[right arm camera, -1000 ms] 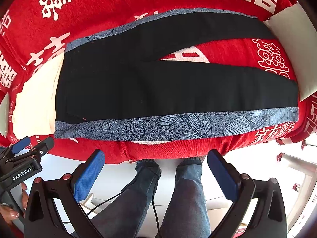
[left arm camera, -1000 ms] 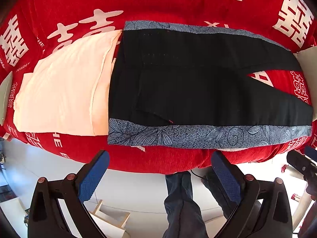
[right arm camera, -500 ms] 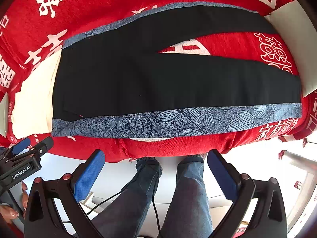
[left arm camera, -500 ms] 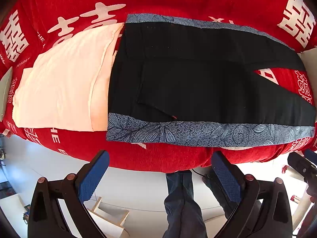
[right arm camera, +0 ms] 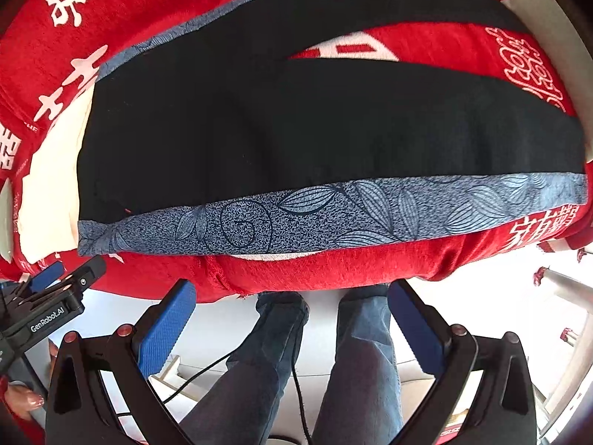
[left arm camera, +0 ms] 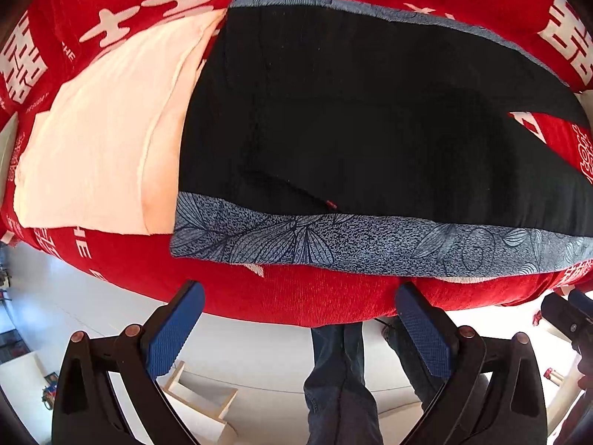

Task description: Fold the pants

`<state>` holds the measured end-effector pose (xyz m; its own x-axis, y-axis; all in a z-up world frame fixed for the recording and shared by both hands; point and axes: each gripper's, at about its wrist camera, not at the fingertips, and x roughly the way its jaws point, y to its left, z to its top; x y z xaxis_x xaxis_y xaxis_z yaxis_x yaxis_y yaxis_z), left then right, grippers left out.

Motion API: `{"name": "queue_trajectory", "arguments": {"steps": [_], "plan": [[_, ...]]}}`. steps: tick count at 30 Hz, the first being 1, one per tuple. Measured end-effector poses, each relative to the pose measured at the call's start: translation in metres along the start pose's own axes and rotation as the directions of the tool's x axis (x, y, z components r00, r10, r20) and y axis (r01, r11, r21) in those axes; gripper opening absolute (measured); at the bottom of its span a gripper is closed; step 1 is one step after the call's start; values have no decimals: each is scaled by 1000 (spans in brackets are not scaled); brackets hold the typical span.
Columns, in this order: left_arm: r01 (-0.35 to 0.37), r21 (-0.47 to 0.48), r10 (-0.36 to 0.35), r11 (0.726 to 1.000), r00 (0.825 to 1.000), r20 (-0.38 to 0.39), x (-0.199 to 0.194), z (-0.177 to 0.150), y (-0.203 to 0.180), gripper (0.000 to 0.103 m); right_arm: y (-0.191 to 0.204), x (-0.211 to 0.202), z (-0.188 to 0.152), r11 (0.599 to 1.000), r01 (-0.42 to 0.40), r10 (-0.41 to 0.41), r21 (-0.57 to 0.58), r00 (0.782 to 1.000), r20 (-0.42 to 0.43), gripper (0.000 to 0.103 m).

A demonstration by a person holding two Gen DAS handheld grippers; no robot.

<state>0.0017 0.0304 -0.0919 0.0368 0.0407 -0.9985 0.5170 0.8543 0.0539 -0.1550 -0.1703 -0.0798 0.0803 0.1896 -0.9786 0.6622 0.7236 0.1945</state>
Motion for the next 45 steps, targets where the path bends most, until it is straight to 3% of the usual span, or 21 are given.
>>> {"name": "queue_trajectory", "arguments": {"steps": [5,9,11,13,15,21,26,29,33,36,42,43,45], "plan": [[49,-38,-49,998,999,16,7,-1,5,103,2,10,1,996,-85,85,-1,996,17,103],[160,-96,-158,982,987,26,18,-3,16,103,5,23,0,976,-217,217,3,976,14,102],[215,-118,-213,969,976,36,25,-5,21,101,9,37,-1,959,-284,284,8,959,-10,98],[260,-122,-258,958,966,31,34,-6,24,87,10,56,-3,934,-356,357,29,933,-47,79],[302,-125,-303,945,953,11,47,-8,24,85,11,73,-4,911,-408,412,56,908,-78,70],[368,-164,-374,915,928,-6,73,-14,21,85,1,116,-8,863,-487,498,138,865,-62,70],[421,-223,-433,879,901,-5,82,-15,25,85,-9,125,-11,776,-590,602,223,798,18,70],[433,-228,-445,872,896,0,84,-15,23,85,-13,126,-10,702,-655,663,279,744,79,59],[472,-247,-487,847,873,-3,85,-16,22,85,-13,127,4,605,-722,732,336,670,121,25],[521,-318,-549,792,836,-1,88,-21,27,85,-10,108,13,570,-766,768,297,625,139,18],[611,-465,-653,640,752,89,93,-14,38,85,-4,91,19,566,-786,790,250,603,109,18],[630,-486,-669,606,734,118,93,-12,40,85,-5,91,20,568,-785,790,246,604,104,18],[644,-513,-676,567,720,156,92,-6,47,85,-9,93,21,582,-777,784,239,614,90,18]]}}
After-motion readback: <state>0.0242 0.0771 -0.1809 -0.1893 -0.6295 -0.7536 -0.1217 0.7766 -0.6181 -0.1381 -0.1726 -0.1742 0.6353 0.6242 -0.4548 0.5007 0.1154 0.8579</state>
